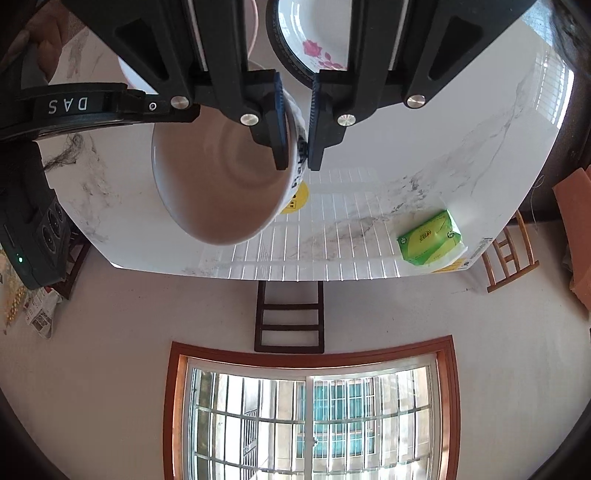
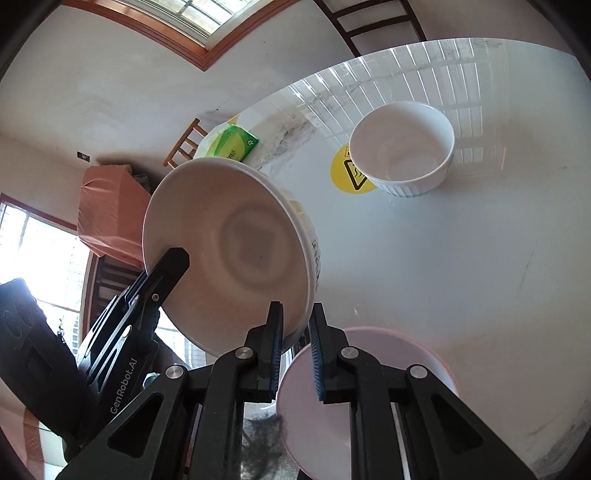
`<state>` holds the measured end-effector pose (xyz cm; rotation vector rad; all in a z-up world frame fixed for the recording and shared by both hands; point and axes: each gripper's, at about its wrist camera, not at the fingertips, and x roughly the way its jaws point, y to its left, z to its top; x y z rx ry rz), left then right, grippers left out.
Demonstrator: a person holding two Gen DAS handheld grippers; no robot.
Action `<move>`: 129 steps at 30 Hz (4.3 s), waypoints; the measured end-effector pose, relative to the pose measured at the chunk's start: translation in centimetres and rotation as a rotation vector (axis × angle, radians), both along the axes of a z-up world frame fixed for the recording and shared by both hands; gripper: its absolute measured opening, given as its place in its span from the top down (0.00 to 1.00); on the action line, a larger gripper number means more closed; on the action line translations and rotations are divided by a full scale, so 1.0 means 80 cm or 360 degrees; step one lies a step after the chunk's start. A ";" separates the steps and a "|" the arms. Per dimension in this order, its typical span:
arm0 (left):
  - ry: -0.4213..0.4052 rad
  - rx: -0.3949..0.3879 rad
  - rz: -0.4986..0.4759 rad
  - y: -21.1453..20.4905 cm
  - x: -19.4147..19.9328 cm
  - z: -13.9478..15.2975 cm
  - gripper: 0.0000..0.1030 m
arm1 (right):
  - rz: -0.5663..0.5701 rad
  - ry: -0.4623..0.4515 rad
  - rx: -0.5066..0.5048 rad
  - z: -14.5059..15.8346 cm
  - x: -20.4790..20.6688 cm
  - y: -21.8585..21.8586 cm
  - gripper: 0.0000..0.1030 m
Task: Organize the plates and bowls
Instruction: 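Lift the Rabbit bowl with both grippers and carry it over the pink bowl, then lower the Rabbit bowl into the pink bowl and open both grippers, then move both grippers to the blue-banded white bowl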
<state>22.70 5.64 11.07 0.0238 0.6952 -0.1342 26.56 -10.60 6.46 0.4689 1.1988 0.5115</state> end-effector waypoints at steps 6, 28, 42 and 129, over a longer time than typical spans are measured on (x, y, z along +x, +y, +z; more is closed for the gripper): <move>-0.0052 0.0001 -0.0088 -0.035 -0.056 0.011 0.89 | 0.0011 -0.0045 -0.0038 0.014 -0.054 -0.028 0.86; 0.0121 -0.0009 -0.0178 -0.075 -0.111 -0.043 0.88 | 0.0012 0.0057 -0.0124 -0.039 -0.111 -0.061 0.86; 0.0210 -0.0055 -0.0173 -0.067 -0.105 -0.060 0.88 | 0.0009 0.0074 -0.0143 -0.049 -0.109 -0.058 0.86; 0.0344 0.0048 0.0021 -0.038 0.083 -0.097 0.57 | -0.0173 -0.0582 -0.0403 -0.069 -0.028 -0.169 0.36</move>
